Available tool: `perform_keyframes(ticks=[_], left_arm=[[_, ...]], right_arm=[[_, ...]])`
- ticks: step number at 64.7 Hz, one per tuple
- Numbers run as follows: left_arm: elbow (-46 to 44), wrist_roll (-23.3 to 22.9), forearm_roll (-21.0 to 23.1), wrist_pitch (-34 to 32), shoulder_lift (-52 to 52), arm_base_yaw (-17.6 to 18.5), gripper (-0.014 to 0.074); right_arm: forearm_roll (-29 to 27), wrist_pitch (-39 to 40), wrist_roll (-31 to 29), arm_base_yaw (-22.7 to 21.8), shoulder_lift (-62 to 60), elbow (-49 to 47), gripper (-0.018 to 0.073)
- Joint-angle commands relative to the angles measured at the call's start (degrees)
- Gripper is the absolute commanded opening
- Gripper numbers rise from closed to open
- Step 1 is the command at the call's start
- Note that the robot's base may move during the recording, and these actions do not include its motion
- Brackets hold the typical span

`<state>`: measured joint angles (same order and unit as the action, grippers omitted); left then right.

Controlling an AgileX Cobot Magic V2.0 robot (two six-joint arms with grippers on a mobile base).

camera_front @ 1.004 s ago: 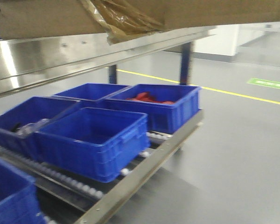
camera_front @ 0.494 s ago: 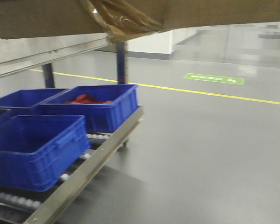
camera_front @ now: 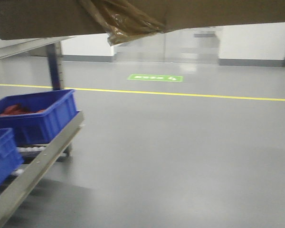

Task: Grab carton from right shelf to conveyor
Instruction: 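Hold the carton with both grippers while the base drives to the conveyor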

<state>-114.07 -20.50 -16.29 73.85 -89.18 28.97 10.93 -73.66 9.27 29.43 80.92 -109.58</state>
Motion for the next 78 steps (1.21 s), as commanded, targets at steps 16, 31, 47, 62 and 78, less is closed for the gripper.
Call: perform_keyframes(ticks=[16, 31, 47, 62, 78], left_arm=[[-0.2, 0.3, 2.7, -3.9, 0.8, 1.0, -0.0016], [-0.2, 0.3, 2.7, -3.9, 0.8, 1.0, -0.0016], [-0.2, 0.3, 2.7, -3.9, 0.8, 1.0, -0.0016], [-0.2, 0.3, 2.7, -3.9, 0.8, 1.0, -0.0016], [-0.2, 0.3, 2.7, -3.9, 0.8, 1.0, -0.0016]], right_arm=[[-3.6, 3.7, -1.2, 0.4, -0.4, 0.0, -0.0064], [-3.6, 3.7, -1.2, 0.4, -0.4, 0.0, -0.0064], [-3.6, 3.7, -1.2, 0.4, -0.4, 0.0, -0.0064], [-3.8, 3.7, -1.2, 0.4, -0.4, 0.0, -0.0064], [-3.8, 3.7, -1.2, 0.4, -0.4, 0.0, -0.0064]])
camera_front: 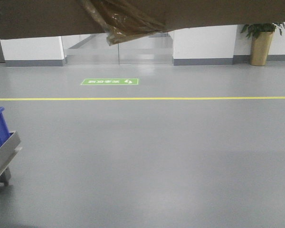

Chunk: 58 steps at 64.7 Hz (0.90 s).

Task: Grab carton from right shelf to conveyor
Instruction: 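Hold the carton with both grippers while the base drives to the conveyor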

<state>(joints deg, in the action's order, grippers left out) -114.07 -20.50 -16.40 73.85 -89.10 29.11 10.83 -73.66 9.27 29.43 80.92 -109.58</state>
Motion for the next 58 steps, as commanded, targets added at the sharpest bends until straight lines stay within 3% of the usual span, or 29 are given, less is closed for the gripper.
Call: perform_keyframes(ticks=[1, 16, 31, 58], left_arm=[[-0.2, 0.3, 2.8, -3.9, 0.7, 0.9, -0.0016], [-0.2, 0.3, 2.3, -3.9, 0.7, 0.9, -0.0016], [-0.2, 0.3, -1.0, -3.9, 0.7, 0.9, -0.0016], [-0.2, 0.3, -1.4, -3.9, 0.7, 0.8, -0.0016]], right_arm=[[-3.6, 3.7, -1.2, 0.4, -0.4, 0.0, -0.0064], [-3.6, 3.8, -1.2, 0.4, -0.4, 0.0, -0.0064], [-3.6, 3.9, -1.2, 0.4, -0.4, 0.0, -0.0064], [-3.6, 4.0, -1.2, 0.4, -0.4, 0.0, -0.0064]])
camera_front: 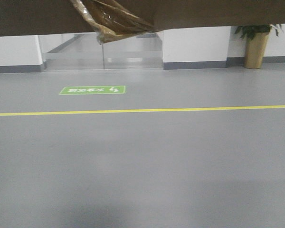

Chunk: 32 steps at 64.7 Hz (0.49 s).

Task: Grab carton from right shelf to conveyor
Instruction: 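Hold the carton with both grippers while the base drives to the conveyor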

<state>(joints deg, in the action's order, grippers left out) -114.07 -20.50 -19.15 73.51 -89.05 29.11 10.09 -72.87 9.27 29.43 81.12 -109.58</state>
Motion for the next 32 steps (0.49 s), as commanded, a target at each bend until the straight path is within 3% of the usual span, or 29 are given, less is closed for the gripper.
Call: perform_keyframes(ticks=[1, 22, 32], left_arm=[[-0.2, 0.3, 1.4, -3.6, 0.6, 0.8, -0.0016], [-0.2, 0.3, 1.4, -4.7, 0.6, 0.8, -0.0016], [-0.2, 0.3, -1.2, -4.6, 0.6, 0.8, -0.0016]], right_arm=[[-2.9, 3.3, -1.2, 0.4, -0.6, 0.0, -0.0064], [-2.9, 9.3, -1.2, 0.4, -0.6, 0.0, -0.0064], [-2.9, 13.0, -1.2, 0.4, -0.6, 0.0, -0.0064]])
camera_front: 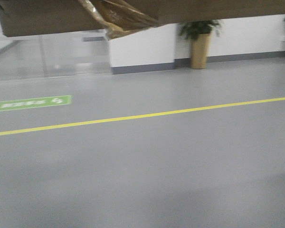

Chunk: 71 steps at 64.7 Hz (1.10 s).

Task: Grab carton from right shelf to conveyor
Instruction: 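Hold the carton with both grippers while the base drives to the conveyor, then carry the carton over the grey conveyor belt with both grippers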

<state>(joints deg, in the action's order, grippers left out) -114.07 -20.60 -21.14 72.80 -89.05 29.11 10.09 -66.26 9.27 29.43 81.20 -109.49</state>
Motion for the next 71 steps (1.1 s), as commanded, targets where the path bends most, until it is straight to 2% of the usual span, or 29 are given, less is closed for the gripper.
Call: perform_keyframes(ticks=[1, 35, 71], left_arm=[[-0.2, 0.4, 0.7, -3.9, 0.6, 0.8, -0.0016], [-0.2, 0.4, -5.1, -3.9, 0.6, 0.8, -0.0016], [-0.2, 0.4, -5.2, -3.9, 0.6, 0.8, -0.0016]], right_arm=[[-2.9, 6.7, -1.2, 0.4, -0.7, -0.1, -0.0064], [-2.9, 9.1, -1.2, 0.4, -0.7, -0.1, -0.0064], [-2.9, 9.2, -1.2, 0.4, -0.7, -0.1, -0.0064]])
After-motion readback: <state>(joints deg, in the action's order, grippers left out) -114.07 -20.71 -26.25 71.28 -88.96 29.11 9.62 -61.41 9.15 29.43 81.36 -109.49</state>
